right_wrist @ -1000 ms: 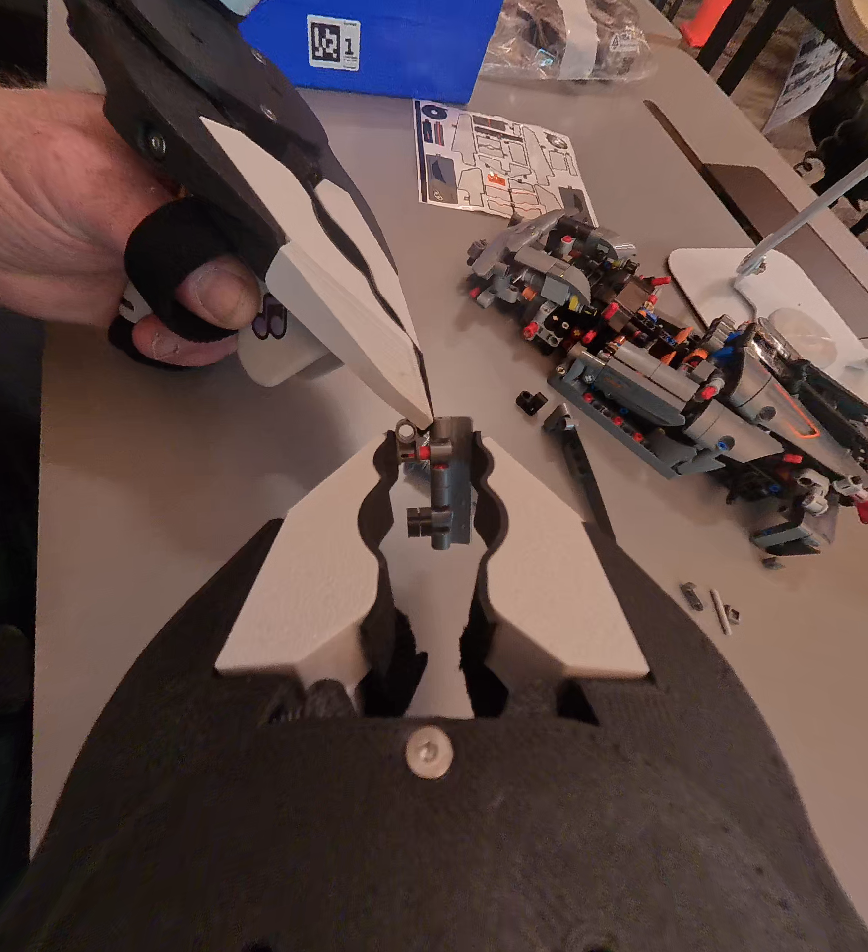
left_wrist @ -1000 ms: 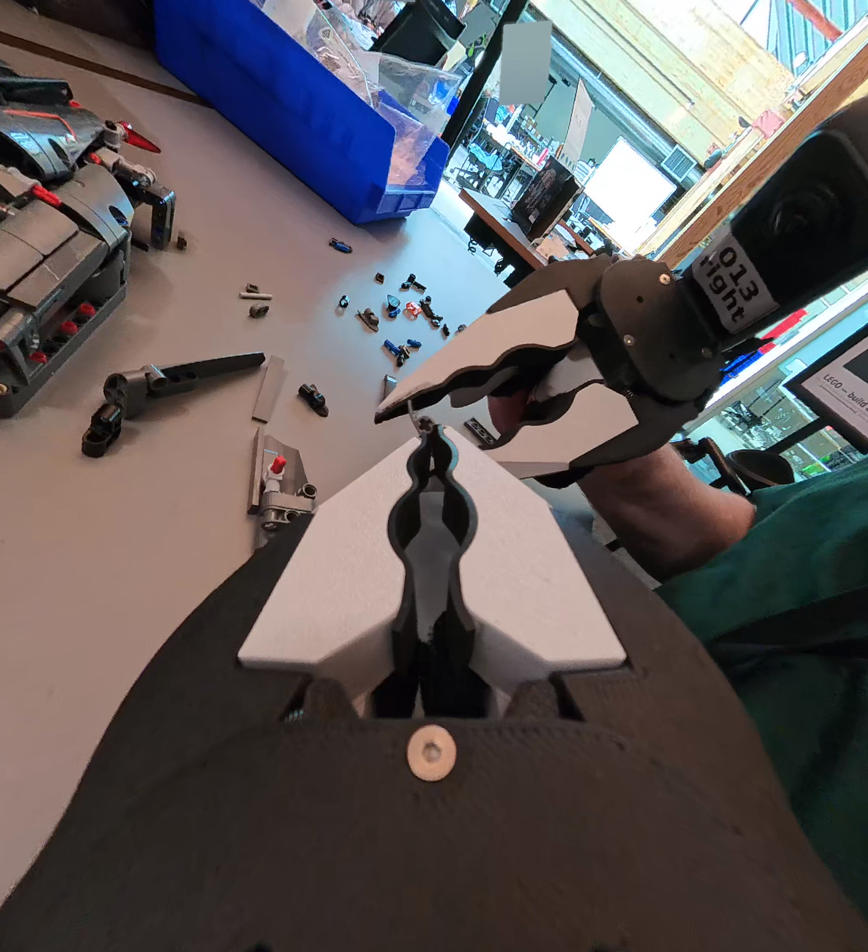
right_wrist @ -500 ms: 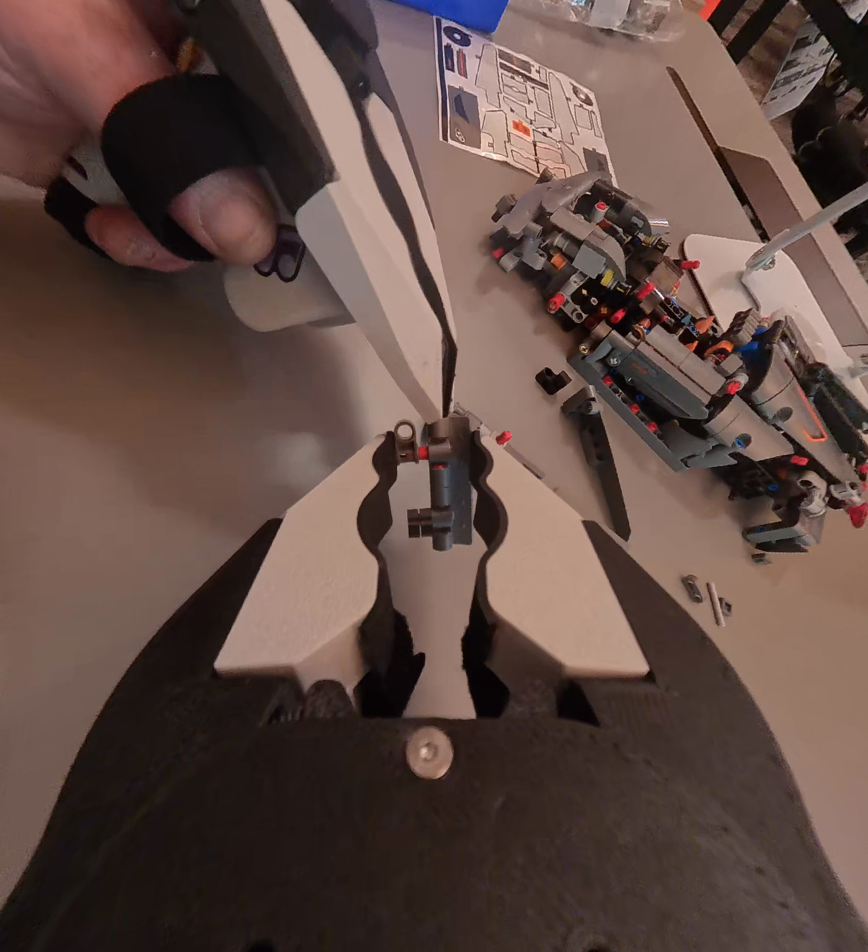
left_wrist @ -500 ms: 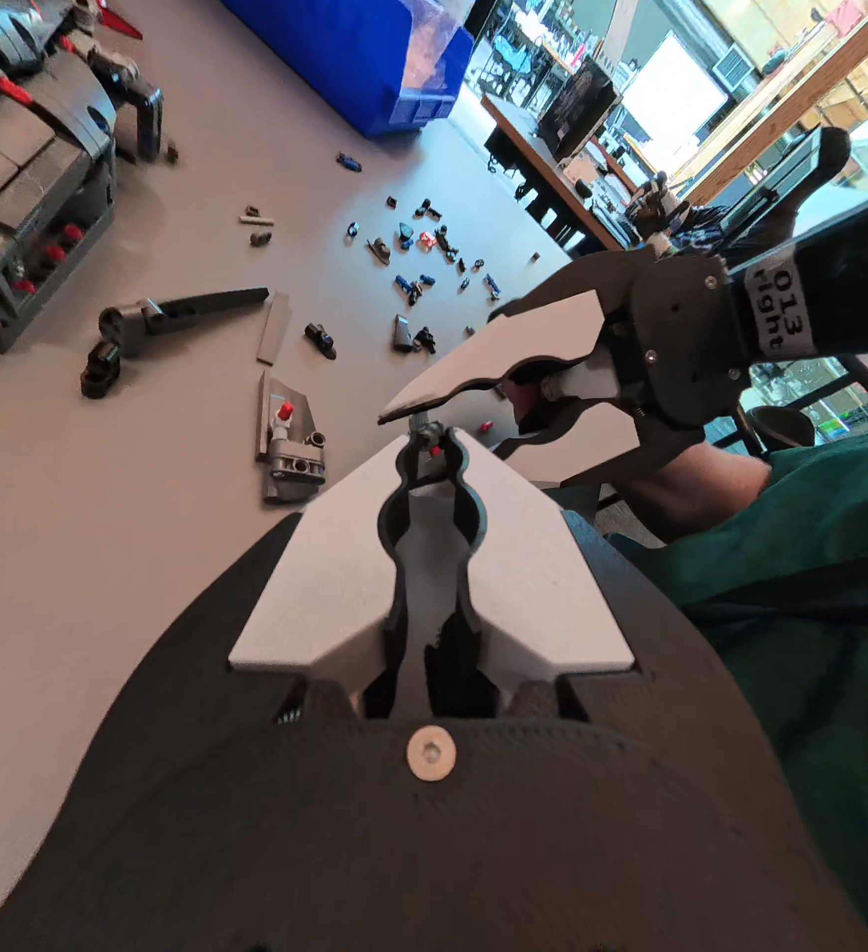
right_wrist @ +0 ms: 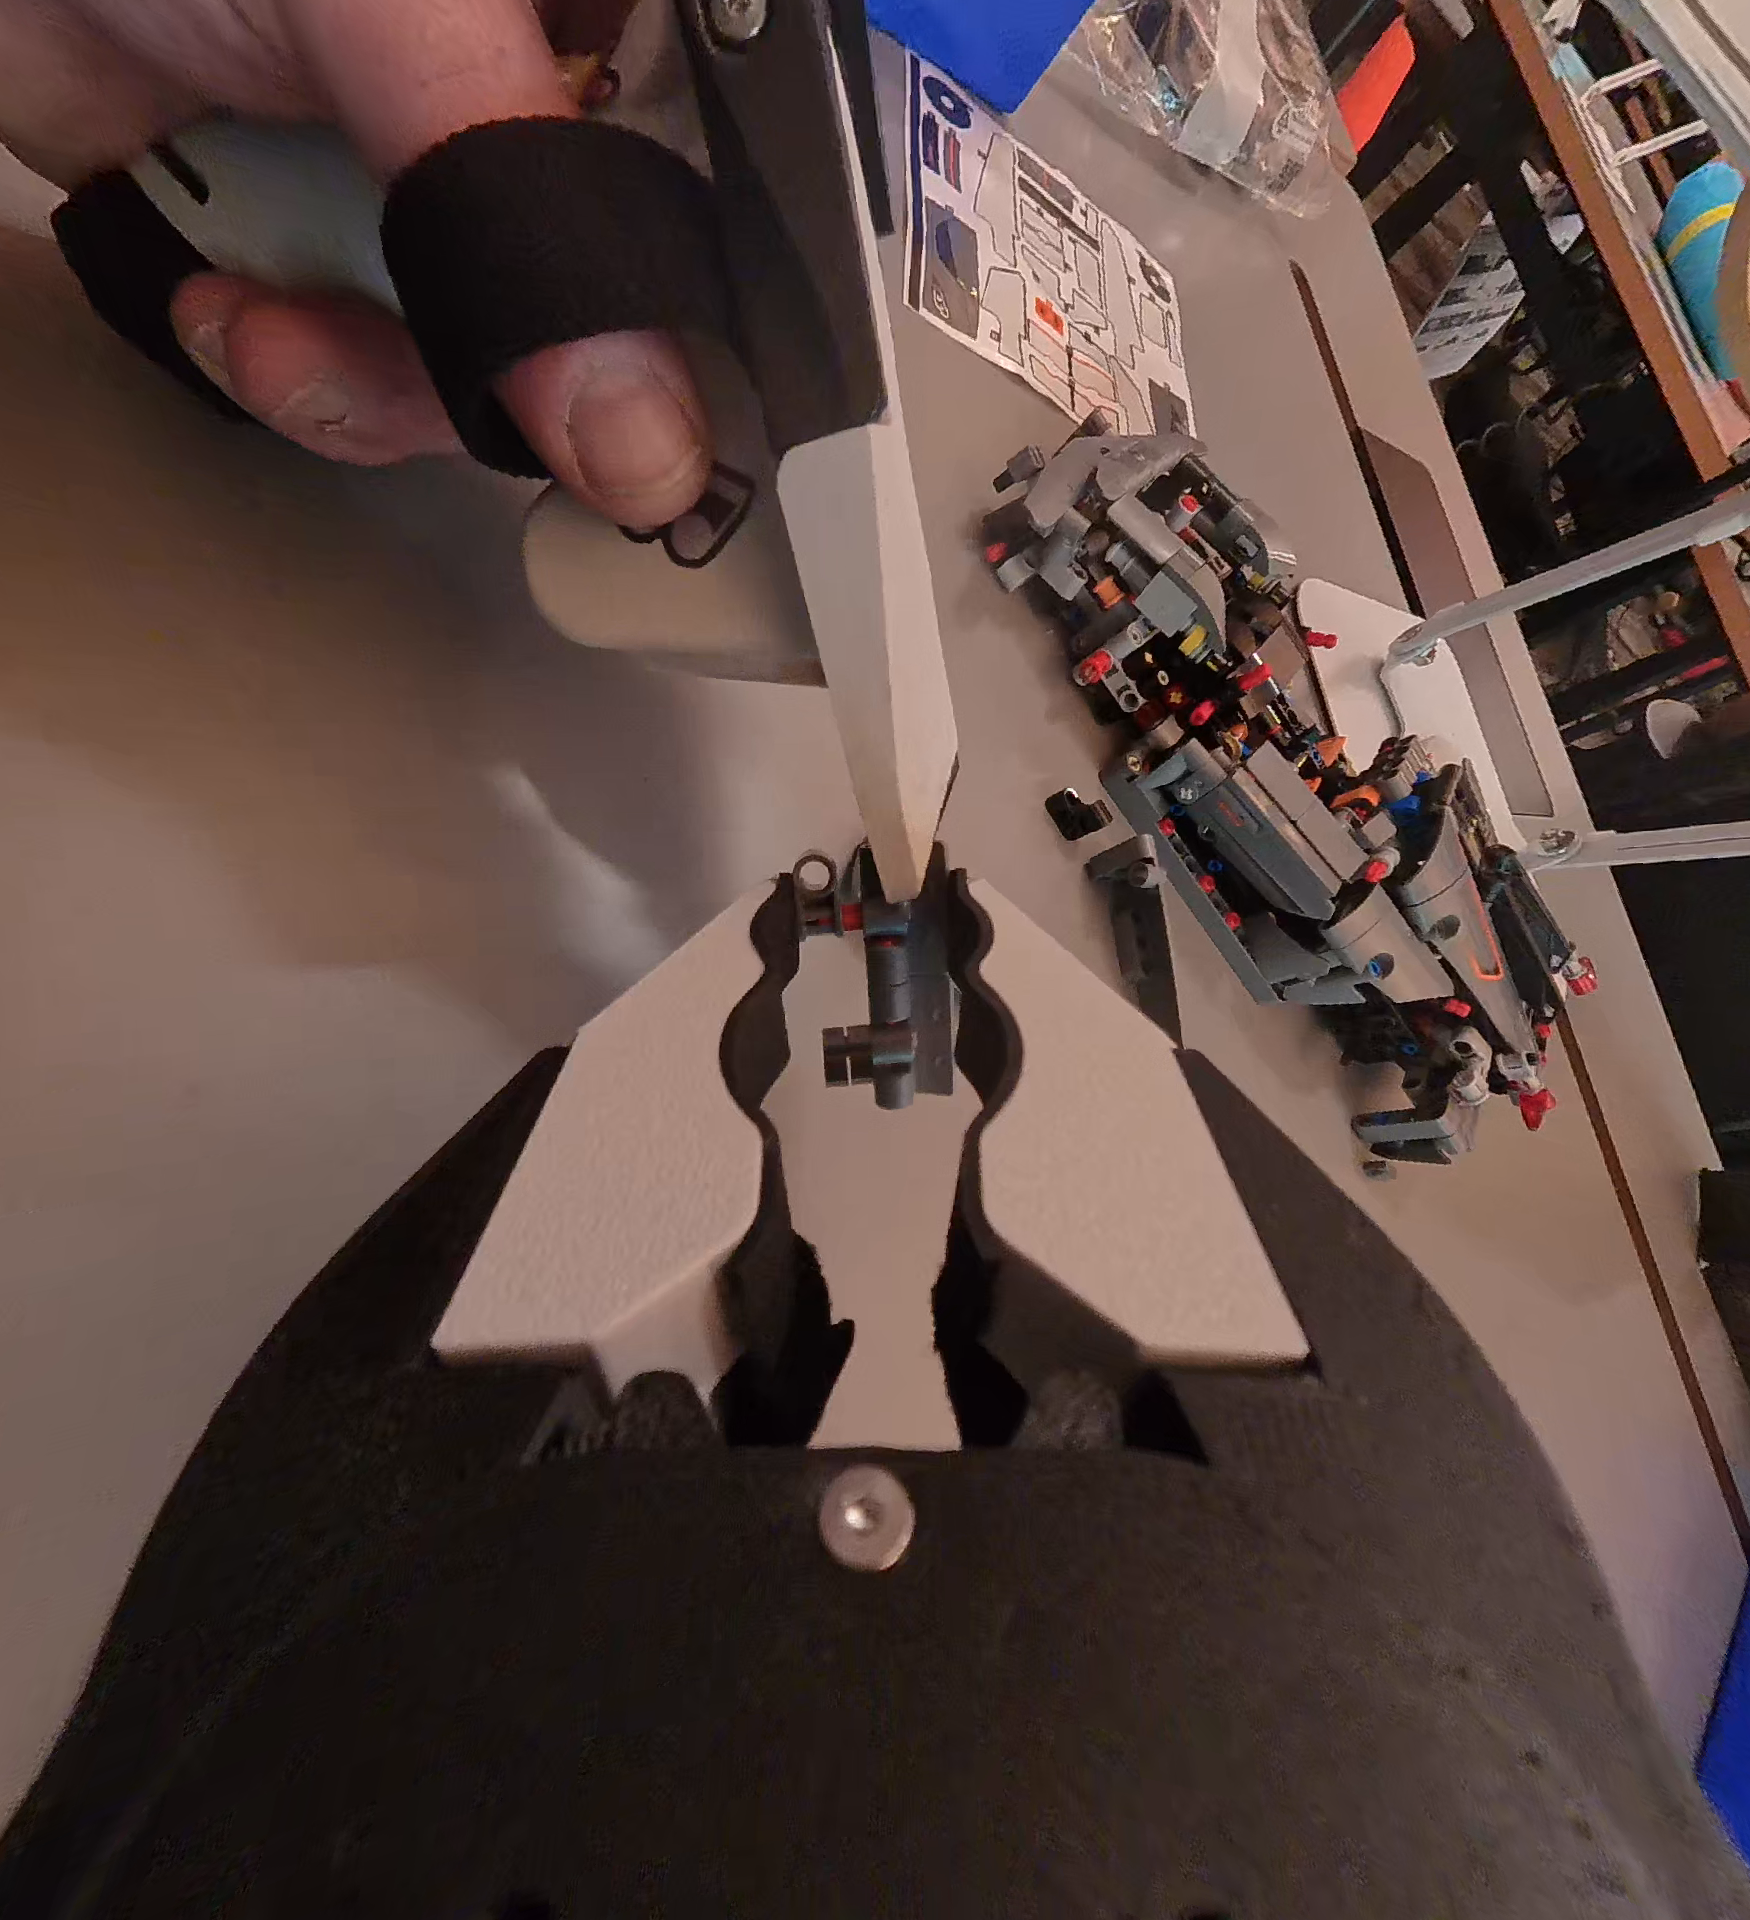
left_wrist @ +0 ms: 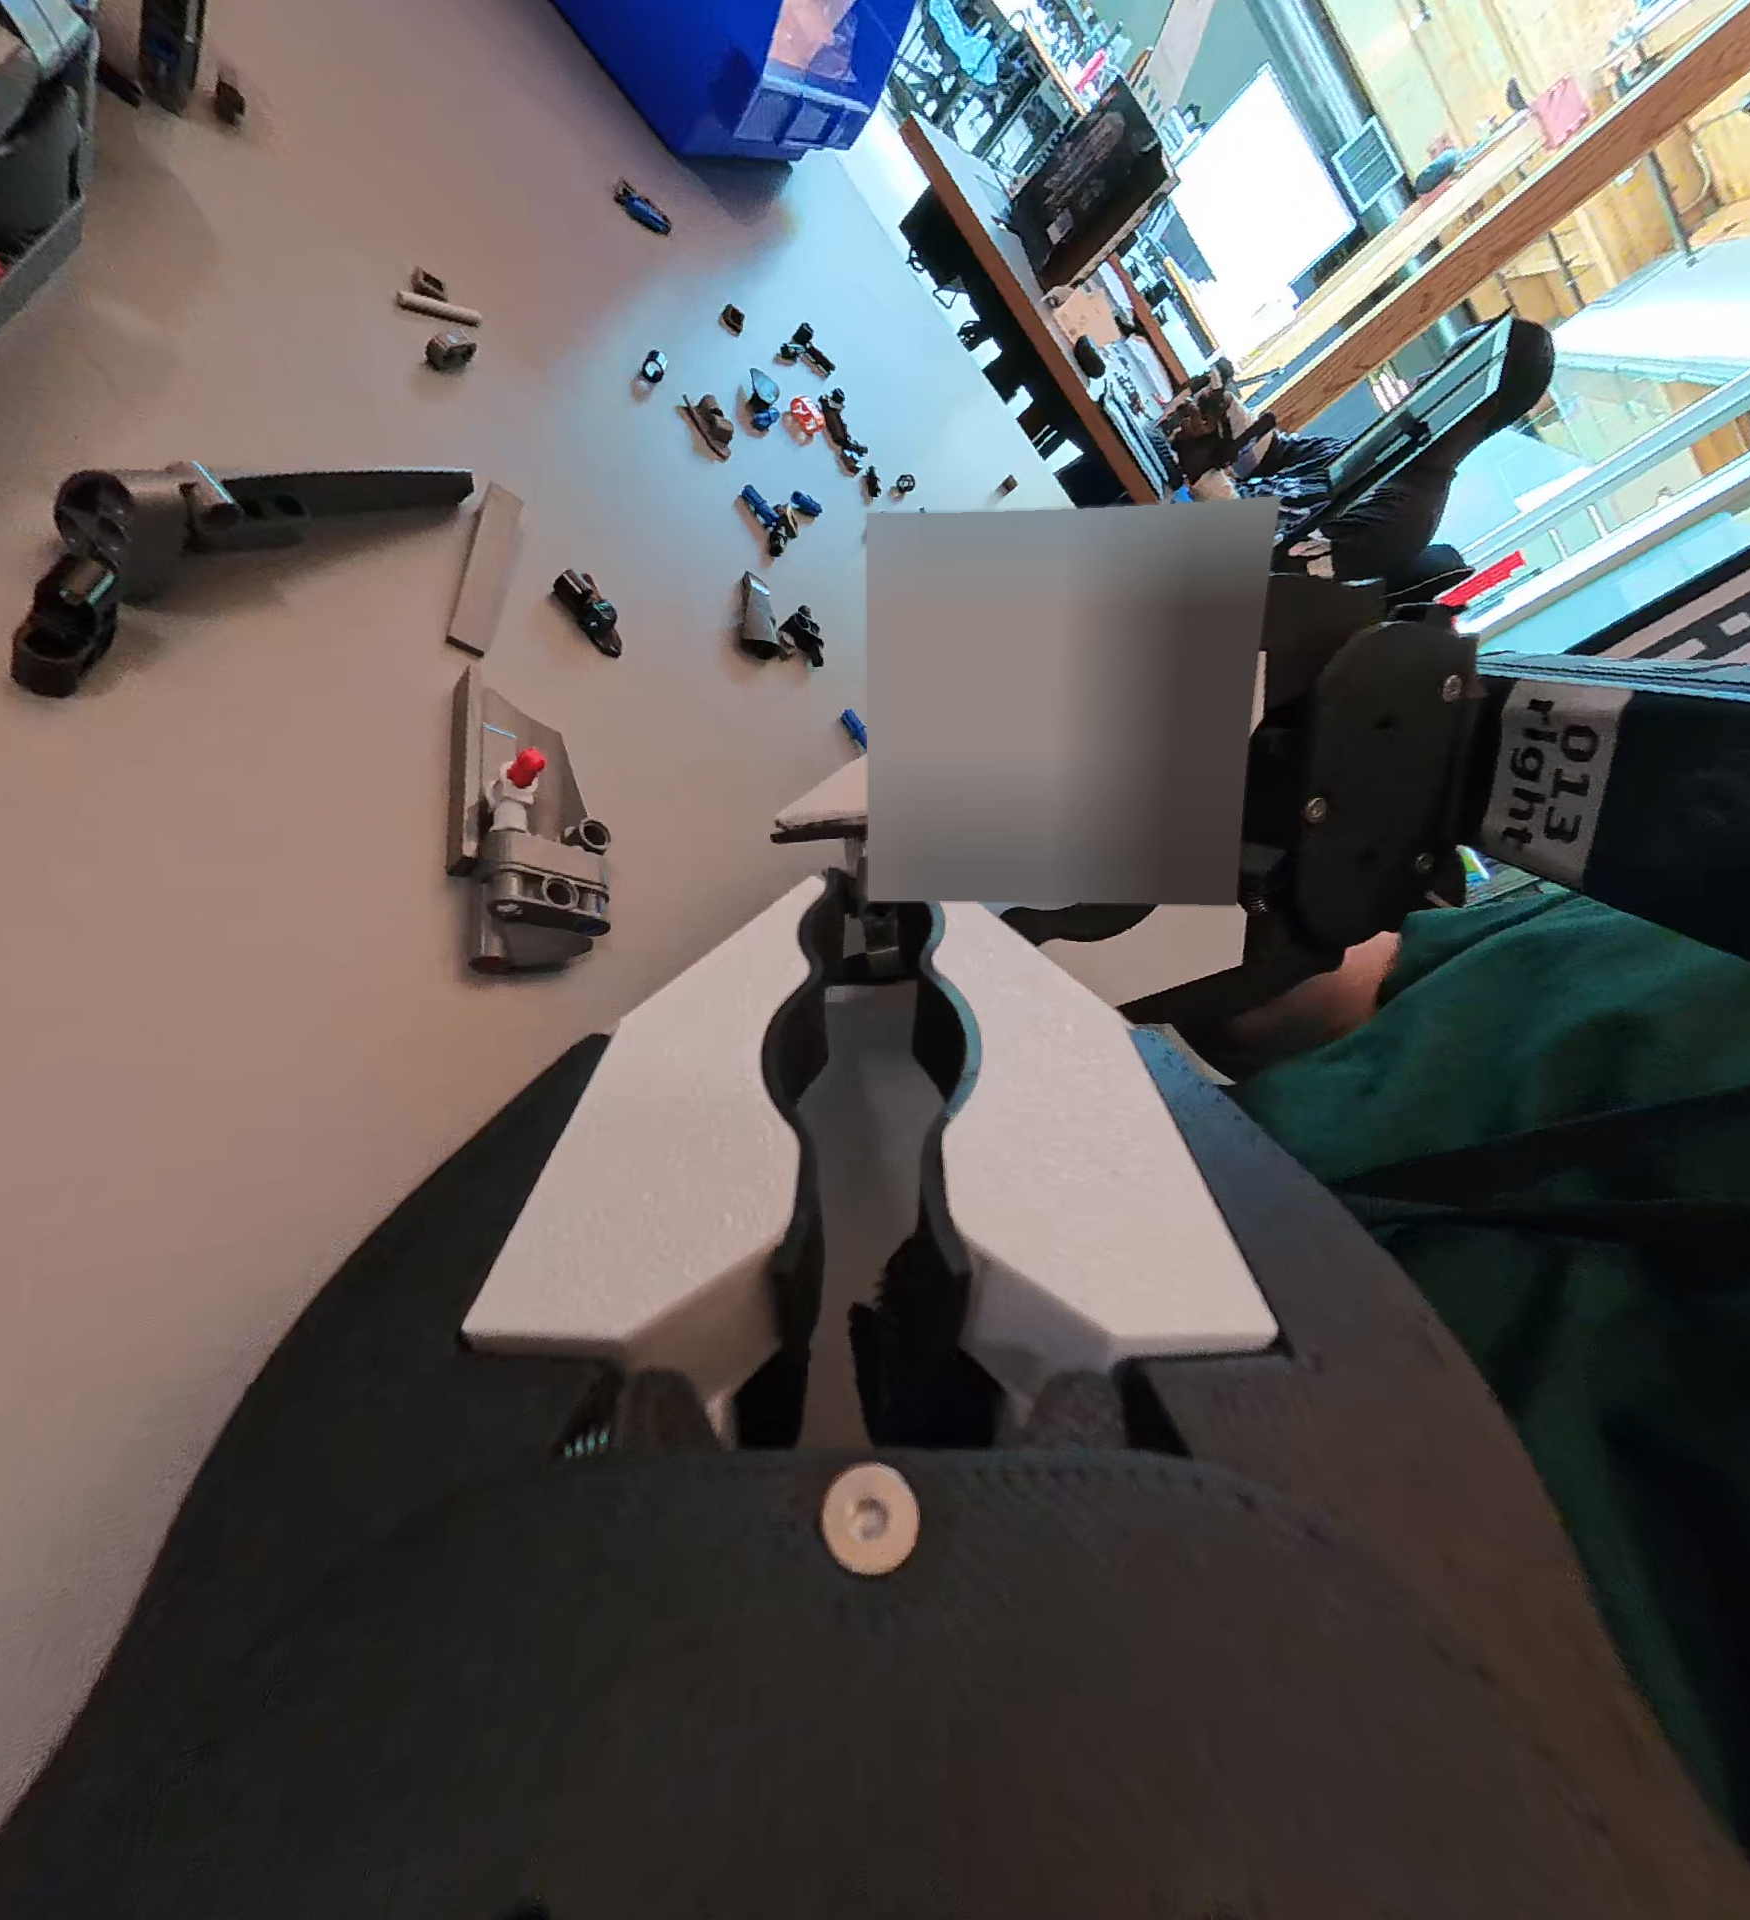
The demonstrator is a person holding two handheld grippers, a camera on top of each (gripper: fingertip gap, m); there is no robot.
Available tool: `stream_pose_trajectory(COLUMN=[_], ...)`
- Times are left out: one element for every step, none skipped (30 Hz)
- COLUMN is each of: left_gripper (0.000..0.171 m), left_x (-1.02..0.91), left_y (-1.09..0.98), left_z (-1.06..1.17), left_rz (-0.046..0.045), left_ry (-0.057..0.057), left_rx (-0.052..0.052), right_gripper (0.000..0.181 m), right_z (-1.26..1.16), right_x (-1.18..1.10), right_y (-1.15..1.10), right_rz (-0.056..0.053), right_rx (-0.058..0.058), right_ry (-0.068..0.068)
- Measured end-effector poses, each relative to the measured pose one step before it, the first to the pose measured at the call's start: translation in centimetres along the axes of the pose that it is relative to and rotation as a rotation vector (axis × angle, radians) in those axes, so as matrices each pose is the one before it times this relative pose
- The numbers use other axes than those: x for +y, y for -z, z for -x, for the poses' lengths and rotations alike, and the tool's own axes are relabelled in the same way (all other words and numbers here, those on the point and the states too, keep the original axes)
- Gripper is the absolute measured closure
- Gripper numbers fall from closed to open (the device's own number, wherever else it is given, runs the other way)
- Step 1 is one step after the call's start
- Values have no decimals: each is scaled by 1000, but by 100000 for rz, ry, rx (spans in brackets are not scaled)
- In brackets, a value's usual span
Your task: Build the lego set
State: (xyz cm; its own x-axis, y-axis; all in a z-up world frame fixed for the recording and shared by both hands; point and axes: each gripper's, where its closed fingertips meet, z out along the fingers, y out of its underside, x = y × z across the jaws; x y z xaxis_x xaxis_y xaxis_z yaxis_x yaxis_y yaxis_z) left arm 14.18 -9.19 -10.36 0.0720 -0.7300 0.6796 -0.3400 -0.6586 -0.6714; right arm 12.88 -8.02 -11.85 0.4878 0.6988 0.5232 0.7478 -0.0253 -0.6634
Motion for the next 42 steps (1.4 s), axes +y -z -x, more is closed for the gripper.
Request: stream_pose_trajectory(left_gripper=[165,165,165,165,165,165,165,165,165,165,165,165,165,165,165,165,165,165,165,165,165,165,165,165,165,165,165,165,165,165,165,165,165,165,165,165,165,165,165,165,165,165], left_x=[44,43,88,52,-6,-10,-48,2,-2,-39,33,-54,11,192,32,54,96,92,42,3,81,82,-5,18,39,94,152,162,-34,201,184,72,-9,18,-66,-206,-346,-381,-400,-398,-425,-143], left_y=[-27,-22,-25,-38,-16,-8,30,15,15,41,6,-38,-34,-13,43,0,-36,-62,-34,-9,-59,-57,-3,9,-14,-33,-73,-96,17,19,-2,-21,-18,0,77,149,142,194,212,192,155,29], left_z=[-43,15,70,33,-24,-45,-25,91,137,84,60,72,148,210,61,42,111,111,60,35,95,122,102,75,95,122,151,43,107,172,73,-92,-70,0,-66,-202,-193,-84,-239,-391,-360,-162], left_rz=[-93,-170,179,115,-399,-394,-571,-218,-122,-327,140,-927,-762,729,-38,288,570,547,54,-266,222,260,-255,-174,-9,542,872,1014,-221,1732,1549,327,-125,303,-217,-744,-1199,-632,-181,-45,-329,1468], left_ry=[974,444,190,7,185,856,459,-34,33,495,-219,246,585,-158,-327,-772,-688,-400,-649,-717,-369,-713,-621,71,59,-415,-848,82,-60,-2078,-951,312,-486,25,1405,878,-796,-1870,-2426,-2802,-5762,-7330], left_rx=[816,425,-103,-107,290,668,341,-563,-627,-108,-423,-561,-860,-1087,-586,-891,-1221,-1140,-902,-1002,-1244,-1589,-1380,-703,-735,-1349,-1507,-132,-675,-1461,-247,1138,253,-43,1517,2104,405,-1489,-708,281,-805,-2712], right_gripper=[156,156,156,156,156,156,156,156,156,156,156,156,156,156,156,156,156,156,156,156,156,156,156,156,156,156,157,160,160,159,159,159,159,159,159,158,156,142,138,139,138,135], right_z=[30,52,59,48,-3,-4,-42,-6,-28,-44,3,-84,9,182,33,58,69,73,36,-1,50,29,8,12,38,92,73,-52,8,255,214,76,-26,5,-2,-95,-214,-96,239,137,-424,-435], right_x=[25,42,88,59,-7,-10,-41,37,50,-10,33,56,113,142,-30,45,93,139,47,25,116,116,-3,5,32,72,144,68,20,48,30,61,15,-5,-115,-218,-228,-432,-433,-27,279,137], right_y=[8,-34,-53,-25,24,30,-1,-102,-139,-99,-71,-66,-165,-197,-84,-45,-109,-108,-46,-34,-103,-119,-112,-86,-92,-144,-165,-77,-107,-148,-48,83,84,-12,60,221,370,615,912,842,732,808], right_rz=[189,389,642,345,22,170,214,862,1012,378,401,865,1224,1129,-139,444,1285,1330,545,583,1509,1449,695,429,445,1017,1572,763,-384,-912,-914,-241,125,-252,-1674,-2301,-1227,-2650,-3527,-1285,571,-1414], right_rx=[-154,-154,-223,-390,-333,-129,206,18,451,483,-146,798,176,-733,80,-674,-407,-169,-382,-41,216,314,46,-124,-259,-53,281,761,-431,-2674,-2101,-463,489,169,-1172,-2032,-1199,-1028,-2669,-1835,1095,-116], right_ry=[363,259,620,-18,-423,86,-147,-395,360,-88,-322,111,-395,-323,-548,-988,-577,54,-716,-522,238,-95,-870,-540,-1230,-553,328,-6,-1527,-2148,-1777,491,807,762,-1221,-2656,-3162,-1151,544,786,-1695,-3770])
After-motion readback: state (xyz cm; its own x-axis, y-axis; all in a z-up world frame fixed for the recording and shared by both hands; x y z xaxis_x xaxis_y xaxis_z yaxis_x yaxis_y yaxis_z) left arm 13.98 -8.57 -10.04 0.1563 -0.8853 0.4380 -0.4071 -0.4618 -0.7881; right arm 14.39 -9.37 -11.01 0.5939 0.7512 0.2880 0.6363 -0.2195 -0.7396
